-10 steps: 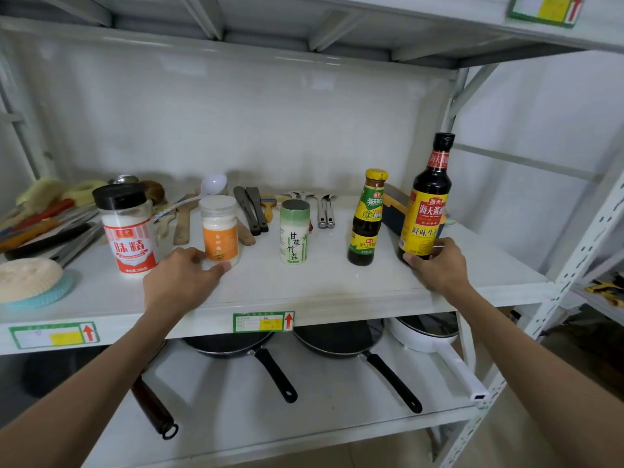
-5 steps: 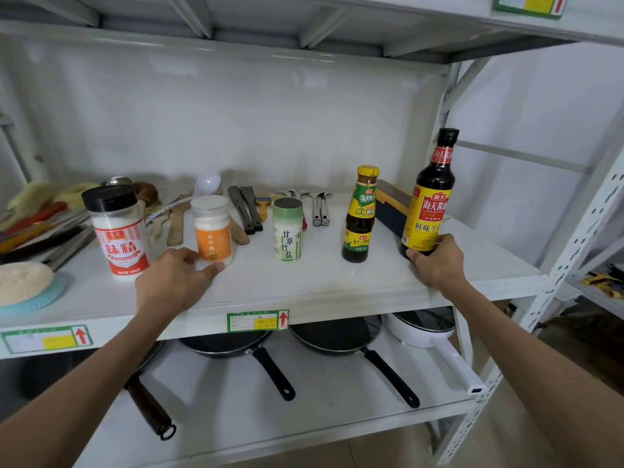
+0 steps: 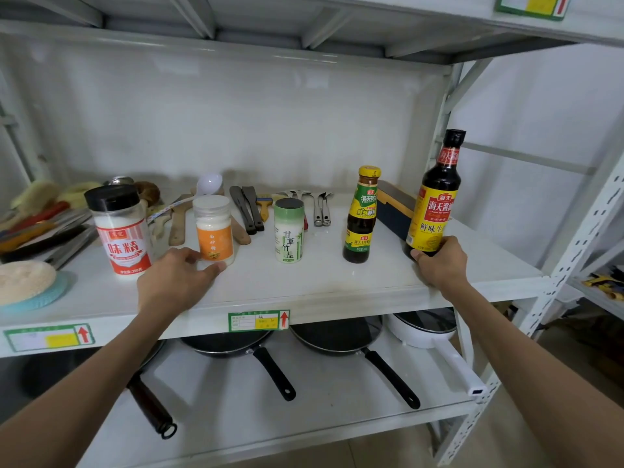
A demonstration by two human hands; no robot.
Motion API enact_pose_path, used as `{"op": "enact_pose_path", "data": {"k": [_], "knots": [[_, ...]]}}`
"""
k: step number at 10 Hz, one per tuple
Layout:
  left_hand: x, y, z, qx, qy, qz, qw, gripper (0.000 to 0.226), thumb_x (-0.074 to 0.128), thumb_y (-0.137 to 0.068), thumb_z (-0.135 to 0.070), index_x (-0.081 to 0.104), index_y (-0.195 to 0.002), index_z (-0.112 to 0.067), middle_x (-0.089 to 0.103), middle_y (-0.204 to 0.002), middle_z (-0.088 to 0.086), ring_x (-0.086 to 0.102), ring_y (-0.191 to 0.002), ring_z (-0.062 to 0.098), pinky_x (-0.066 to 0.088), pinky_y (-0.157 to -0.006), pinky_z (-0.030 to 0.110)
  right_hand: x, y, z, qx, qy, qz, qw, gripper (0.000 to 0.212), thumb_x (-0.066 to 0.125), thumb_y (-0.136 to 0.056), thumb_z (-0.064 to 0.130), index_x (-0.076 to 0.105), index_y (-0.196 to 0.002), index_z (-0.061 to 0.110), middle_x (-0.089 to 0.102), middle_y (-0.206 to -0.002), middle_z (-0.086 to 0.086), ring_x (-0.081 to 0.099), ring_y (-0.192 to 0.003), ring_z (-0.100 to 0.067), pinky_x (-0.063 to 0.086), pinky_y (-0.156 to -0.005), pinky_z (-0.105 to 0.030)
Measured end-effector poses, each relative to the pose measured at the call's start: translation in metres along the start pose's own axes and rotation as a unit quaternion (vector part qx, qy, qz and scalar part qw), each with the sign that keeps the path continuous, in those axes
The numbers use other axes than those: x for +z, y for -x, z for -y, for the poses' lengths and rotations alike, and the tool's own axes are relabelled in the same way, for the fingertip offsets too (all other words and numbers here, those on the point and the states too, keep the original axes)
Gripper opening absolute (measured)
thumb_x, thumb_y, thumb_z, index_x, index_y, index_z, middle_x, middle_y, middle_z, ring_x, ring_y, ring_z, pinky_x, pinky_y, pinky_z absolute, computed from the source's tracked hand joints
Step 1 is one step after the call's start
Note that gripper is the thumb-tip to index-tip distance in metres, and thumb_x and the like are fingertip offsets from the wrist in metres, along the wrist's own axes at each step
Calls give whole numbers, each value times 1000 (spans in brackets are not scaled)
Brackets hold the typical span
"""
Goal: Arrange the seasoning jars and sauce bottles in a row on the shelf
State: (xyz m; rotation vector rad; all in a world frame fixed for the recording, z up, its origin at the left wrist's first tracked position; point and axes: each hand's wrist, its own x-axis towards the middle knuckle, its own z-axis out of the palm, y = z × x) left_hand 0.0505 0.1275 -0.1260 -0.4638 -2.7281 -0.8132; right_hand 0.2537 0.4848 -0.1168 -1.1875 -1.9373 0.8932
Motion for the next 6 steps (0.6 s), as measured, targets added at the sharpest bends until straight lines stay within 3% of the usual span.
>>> {"op": "enact_pose_path", "data": {"k": [3, 5, 6], "knots": [[-2, 5, -2, -12, 3, -7, 1000, 63, 59, -79, -64, 63, -122, -18, 67, -119, 2, 63, -102, 25, 52, -80, 39, 1, 1, -4, -9, 6, -4, 1000, 55, 73, -86, 23, 47, -129, 2, 58, -129, -18, 55, -117, -35, 45, -89, -38], [1, 7, 2, -31, 66, -16, 997, 59, 69, -76, -56, 67, -117, -12, 71, -112, 3, 65, -97, 22, 54, -83, 39, -16, 9, -4, 19, -14, 43, 999, 92, 78, -80, 19, 19, -149, 5, 38, -149, -17, 40, -135, -34, 39, -105, -42], [-3, 10, -1, -25, 126, -45, 991, 50, 71, -78, -46, 69, -112, -10, 72, -109, 4, 66, -91, 22, 54, -81, 36, -36, 36, -1, -125, 28, -38, 991, 65, 69, -84, 4, 38, -141, 5, 47, -140, -17, 44, -128, -33, 40, -105, -42]]}}
